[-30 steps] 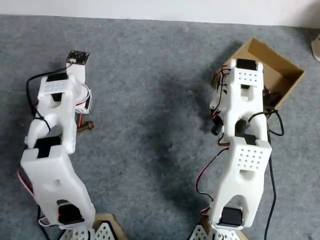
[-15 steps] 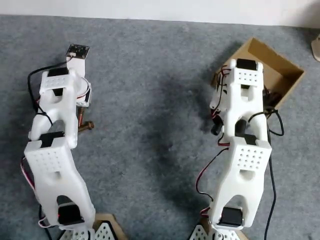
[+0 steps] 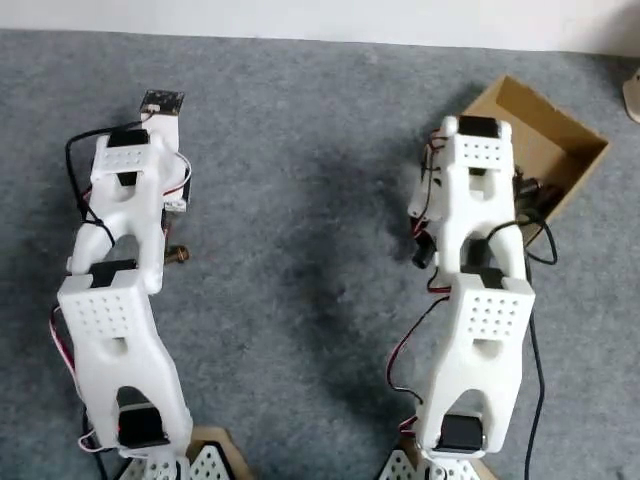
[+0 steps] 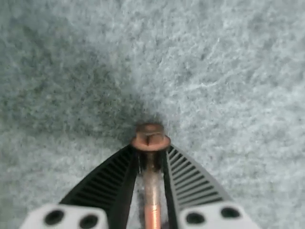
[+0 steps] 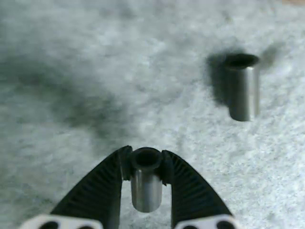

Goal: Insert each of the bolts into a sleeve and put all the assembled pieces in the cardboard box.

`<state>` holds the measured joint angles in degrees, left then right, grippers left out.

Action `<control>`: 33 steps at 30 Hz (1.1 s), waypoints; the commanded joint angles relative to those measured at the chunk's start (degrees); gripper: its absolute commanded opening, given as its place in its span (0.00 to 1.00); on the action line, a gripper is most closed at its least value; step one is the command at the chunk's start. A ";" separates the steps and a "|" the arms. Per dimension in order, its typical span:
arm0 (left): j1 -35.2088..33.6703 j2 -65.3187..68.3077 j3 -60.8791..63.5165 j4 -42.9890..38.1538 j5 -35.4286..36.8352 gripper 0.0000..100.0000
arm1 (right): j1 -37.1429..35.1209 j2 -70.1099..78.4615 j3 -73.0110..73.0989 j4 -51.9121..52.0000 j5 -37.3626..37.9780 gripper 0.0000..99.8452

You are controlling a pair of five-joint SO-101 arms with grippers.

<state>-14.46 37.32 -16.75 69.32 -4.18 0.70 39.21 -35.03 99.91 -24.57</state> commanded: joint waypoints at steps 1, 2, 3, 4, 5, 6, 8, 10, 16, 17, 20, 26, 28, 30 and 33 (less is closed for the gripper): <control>0.40 -5.49 -0.75 2.20 0.70 0.00 | -2.07 -6.64 -6.20 0.48 0.79 0.00; 0.40 -6.64 -0.75 2.29 0.79 0.00 | -2.24 -7.43 -7.16 0.48 0.88 0.00; 0.40 -7.69 -0.75 2.46 0.79 0.00 | -2.42 -8.40 -8.13 0.48 1.41 0.00; 0.40 -8.84 -0.75 3.08 0.79 0.00 | -2.68 -9.36 -8.92 0.48 2.81 0.00; 0.40 -9.89 -0.75 3.52 0.79 0.00 | -2.77 -10.33 -9.36 0.48 4.22 0.00; 0.57 -11.03 -0.75 3.96 0.79 0.00 | -2.95 -11.38 -9.80 0.57 5.19 0.00; 0.57 -13.23 -0.75 4.22 1.14 0.00 | -3.03 -13.67 -9.98 0.57 5.98 0.00; 0.57 -15.25 -0.75 4.13 3.60 0.00 | -3.03 -15.78 -10.07 0.40 5.98 0.00; 1.01 -19.38 -0.75 3.78 8.62 0.00 | -3.03 -19.56 -10.07 -1.19 8.70 0.00; 1.36 -19.74 -0.75 3.78 9.32 0.00 | -3.03 -19.82 -10.07 -2.24 9.67 0.00; 2.77 -21.05 -0.92 3.43 10.20 0.00 | -2.95 -20.62 -10.07 -5.14 11.34 0.00; 7.25 -24.40 -0.92 2.11 13.80 0.00 | -2.95 -20.79 -10.07 -10.68 14.33 0.00; 9.01 -26.51 -0.84 2.11 15.03 0.00 | -2.95 -20.79 -10.07 -12.09 14.33 0.00; 10.59 -28.62 -0.75 2.55 16.79 0.00 | -3.03 -20.97 -10.07 -12.00 14.24 0.00; 12.00 -31.34 -0.75 3.87 18.37 0.00 | -3.03 -21.49 -10.15 -11.21 14.07 0.00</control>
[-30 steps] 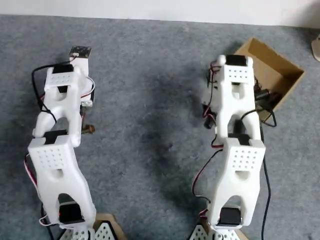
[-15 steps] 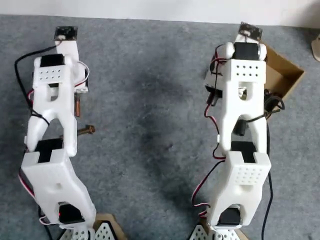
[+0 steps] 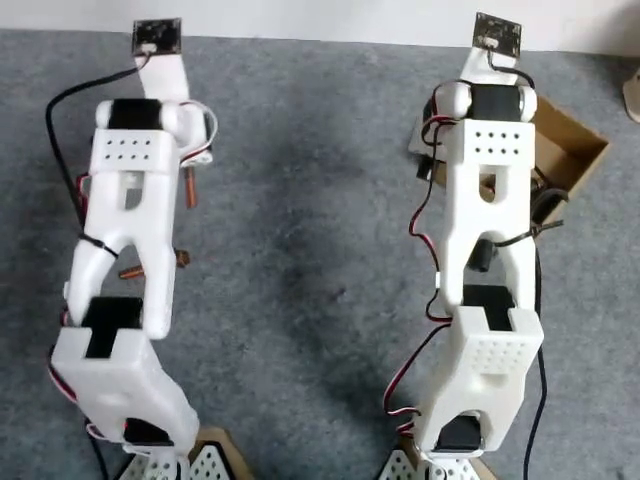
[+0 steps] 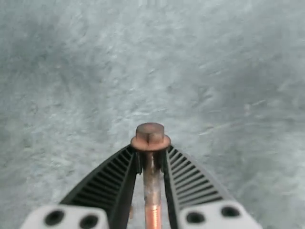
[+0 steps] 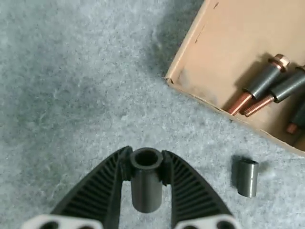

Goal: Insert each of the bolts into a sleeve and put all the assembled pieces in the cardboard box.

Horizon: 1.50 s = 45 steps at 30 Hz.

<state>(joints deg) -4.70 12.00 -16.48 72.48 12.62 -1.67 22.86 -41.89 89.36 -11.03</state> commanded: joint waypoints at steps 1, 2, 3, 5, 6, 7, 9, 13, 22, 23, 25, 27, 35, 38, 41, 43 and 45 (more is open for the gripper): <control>2.51 -6.81 -1.01 1.76 1.85 0.00 | -0.66 -5.93 -3.30 0.04 0.44 0.00; 2.59 -7.78 -1.10 2.55 1.85 0.00 | -0.66 -6.90 -3.30 0.66 -0.44 0.00; 3.12 -8.75 -1.10 3.08 1.67 0.00 | -0.66 -8.04 -3.30 1.01 -0.97 0.00; 3.30 -10.77 -1.10 3.52 1.67 0.00 | -0.66 -11.12 -3.30 1.10 -1.23 0.00; 3.38 -11.91 -1.10 3.52 1.85 0.00 | -0.75 -12.79 -3.30 1.10 -1.14 0.00; 3.38 -12.97 -1.10 3.52 1.93 0.00 | -1.19 -14.37 -3.21 0.92 -1.14 0.00; 3.56 -15.08 -1.01 3.52 1.93 0.00 | -1.54 -17.19 -2.95 0.92 -1.14 0.00; 4.79 -19.03 -1.01 3.16 1.85 0.00 | -1.63 -21.93 -2.86 0.92 -1.23 0.00; 8.84 -25.98 -0.92 3.52 2.46 0.00 | -1.63 -30.99 -2.68 1.10 -1.41 0.00; 9.10 -26.77 -0.92 3.52 3.69 0.00 | -1.63 -31.96 -2.68 1.45 -1.41 0.00; 9.45 -28.44 -0.92 3.60 5.27 0.00 | -1.63 -33.54 -2.68 3.21 -1.41 0.00; 10.15 -30.02 -0.92 3.96 5.63 0.00 | -1.63 -34.77 -2.68 5.23 -1.41 0.00; 15.43 -38.02 -0.92 10.11 5.71 0.00 | -1.63 -39.16 -2.68 11.38 -1.49 0.00; 16.57 -41.80 -0.92 10.55 6.86 0.00 | -1.63 -42.07 -2.68 11.47 -1.49 0.00; 16.57 -44.70 -0.92 10.46 7.82 0.00 | -1.63 -45.41 -2.68 11.47 -1.49 0.00; 16.57 -45.76 -0.92 10.46 7.82 0.00 | -1.63 -47.43 -2.42 11.47 -1.49 0.00; 16.57 -45.93 -0.92 10.73 8.00 0.00 | -1.63 -49.98 0.48 11.47 -1.49 0.00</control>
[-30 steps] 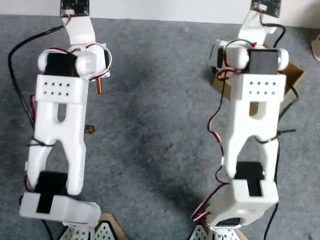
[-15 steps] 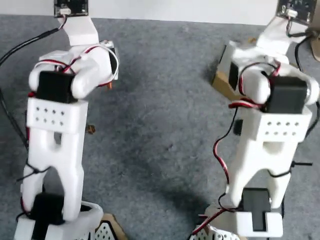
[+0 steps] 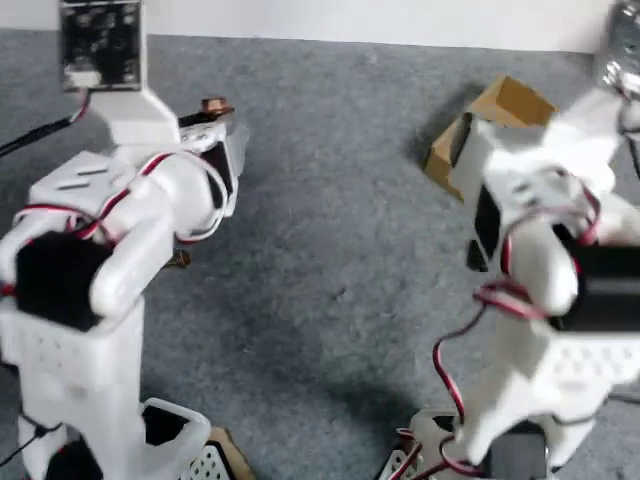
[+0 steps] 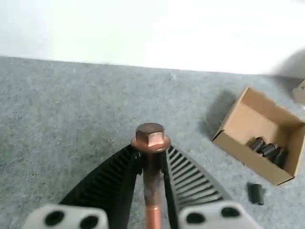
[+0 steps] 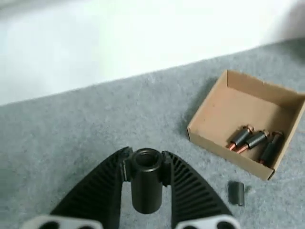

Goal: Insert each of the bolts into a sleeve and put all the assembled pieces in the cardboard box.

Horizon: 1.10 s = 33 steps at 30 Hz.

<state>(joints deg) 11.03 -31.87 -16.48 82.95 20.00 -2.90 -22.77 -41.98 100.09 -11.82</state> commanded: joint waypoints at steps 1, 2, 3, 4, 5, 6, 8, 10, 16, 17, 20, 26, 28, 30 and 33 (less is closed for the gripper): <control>0.84 -2.15 -0.92 0.88 0.70 0.00 | -0.40 -6.02 3.12 0.84 -0.70 0.00; 0.84 -2.15 -0.92 1.49 0.70 0.00 | -0.40 -8.04 6.20 0.75 -0.70 0.00; 0.92 -2.15 -0.92 2.20 0.70 0.00 | -0.40 -10.07 9.63 0.75 -0.70 0.00; 0.92 -2.15 -0.92 2.73 0.79 0.00 | -0.40 -12.09 12.79 0.57 -0.70 0.00; 0.92 -2.15 -0.84 3.08 0.79 0.00 | -0.40 -14.02 16.13 -0.40 -0.70 0.00; 0.92 -2.15 -0.75 3.25 0.79 0.00 | -0.40 -15.96 19.65 -1.89 -0.70 0.00; 0.92 -2.59 0.40 3.08 1.32 0.00 | -0.40 -20.26 26.68 -5.76 -0.62 0.00; 1.27 -3.47 1.36 2.81 3.16 0.00 | -0.40 -25.10 34.24 -9.89 -0.44 0.00; 7.16 -7.25 3.91 -0.26 3.25 0.00 | -0.40 -38.99 56.31 -25.71 -0.18 0.00; 7.78 -7.60 4.35 -2.02 3.16 0.00 | -0.40 -40.84 59.56 -27.65 -0.18 0.00; 8.40 -7.96 6.81 -8.35 3.16 0.00 | -2.86 -45.58 67.65 -31.60 0.09 0.00; 8.48 -8.31 16.40 -22.59 3.16 0.00 | -11.30 -55.96 81.54 -41.27 6.33 0.00; 8.57 -8.31 18.68 -25.85 2.37 0.00 | -12.70 -60.44 87.60 -46.46 9.05 0.00; 9.45 -8.31 20.09 -27.96 -0.35 0.00 | -14.29 -65.54 94.11 -51.65 11.60 0.00; 11.56 -8.40 20.88 -29.45 -5.54 0.00 | -15.87 -74.51 104.40 -58.51 15.65 0.00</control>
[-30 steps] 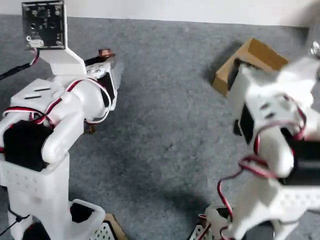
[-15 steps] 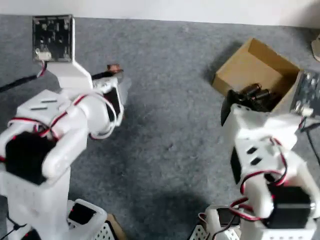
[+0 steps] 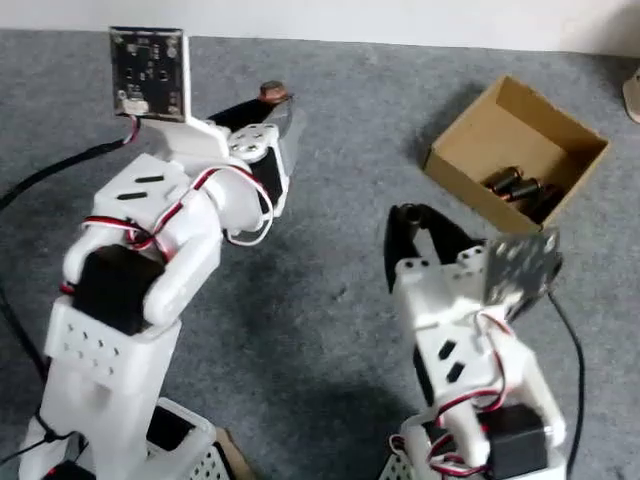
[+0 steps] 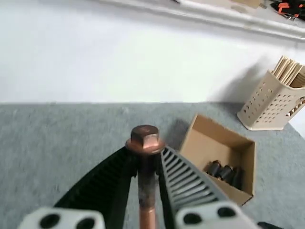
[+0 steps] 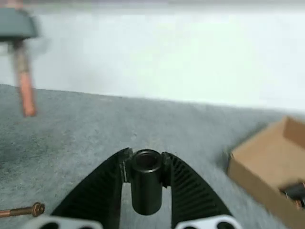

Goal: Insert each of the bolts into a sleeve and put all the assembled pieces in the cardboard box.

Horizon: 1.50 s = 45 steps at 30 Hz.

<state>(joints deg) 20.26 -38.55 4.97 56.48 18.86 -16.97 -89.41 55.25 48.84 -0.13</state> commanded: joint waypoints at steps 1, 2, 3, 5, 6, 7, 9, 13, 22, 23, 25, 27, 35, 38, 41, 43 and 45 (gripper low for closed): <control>2.86 -1.71 -0.75 -2.99 -6.24 0.00 | -2.33 -10.95 10.33 -9.19 5.36 0.00; 3.65 -1.71 -0.75 -3.08 -7.91 0.00 | -2.86 -14.02 13.32 -10.86 6.95 0.00; 4.88 -1.71 -0.84 -3.25 -9.05 0.00 | -3.21 -16.31 15.96 -11.91 8.53 0.00; 6.37 -1.98 -0.48 -4.22 -10.20 0.00 | -3.38 -16.22 20.18 -12.18 9.85 0.00; 6.99 -2.42 -0.40 -4.31 -10.20 0.00 | -3.30 -15.52 20.97 -12.26 9.85 0.00; 7.34 -2.68 -0.31 -4.31 -10.29 0.00 | -3.30 -15.25 21.05 -12.26 9.76 0.00; 8.22 -3.47 1.01 -4.84 -10.37 0.00 | -3.56 -15.87 21.23 -12.26 9.76 0.00; 8.40 -5.23 8.31 -12.13 -14.24 0.00 | -3.56 -15.96 21.32 -12.26 5.01 0.00; 9.45 -16.57 29.76 -28.40 -1.32 0.00 | -3.56 -15.96 21.49 -12.26 -0.44 0.00; 9.54 -17.89 31.25 -29.10 -1.58 0.00 | -3.56 -15.96 21.49 -12.26 -0.70 0.00; 9.89 -20.18 33.36 -30.86 -2.29 0.00 | -3.74 -15.96 21.49 -12.26 -0.62 0.00; 9.54 -21.41 34.33 -31.82 -2.20 0.00 | -5.32 -15.96 21.58 -12.26 -0.35 0.00; 9.89 -22.29 34.42 -31.74 3.34 0.00 | -11.30 -15.96 23.08 -12.35 -0.26 0.00; 9.98 -22.29 34.59 -31.65 4.66 0.00 | -11.38 -15.96 24.57 -12.44 -0.26 0.00; 9.98 -22.37 35.21 -30.33 8.18 0.00 | -11.38 -15.96 25.27 -12.44 -0.26 0.00; 9.98 -22.37 36.09 -29.54 8.09 0.00 | -11.38 -15.96 25.27 -12.44 -0.26 0.00; 9.98 -22.37 37.49 -29.71 7.82 0.00 | -11.38 -15.96 25.19 -12.44 -0.26 0.00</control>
<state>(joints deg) 29.41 -59.38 42.24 26.68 26.42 -27.78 -104.70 81.27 38.11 -0.04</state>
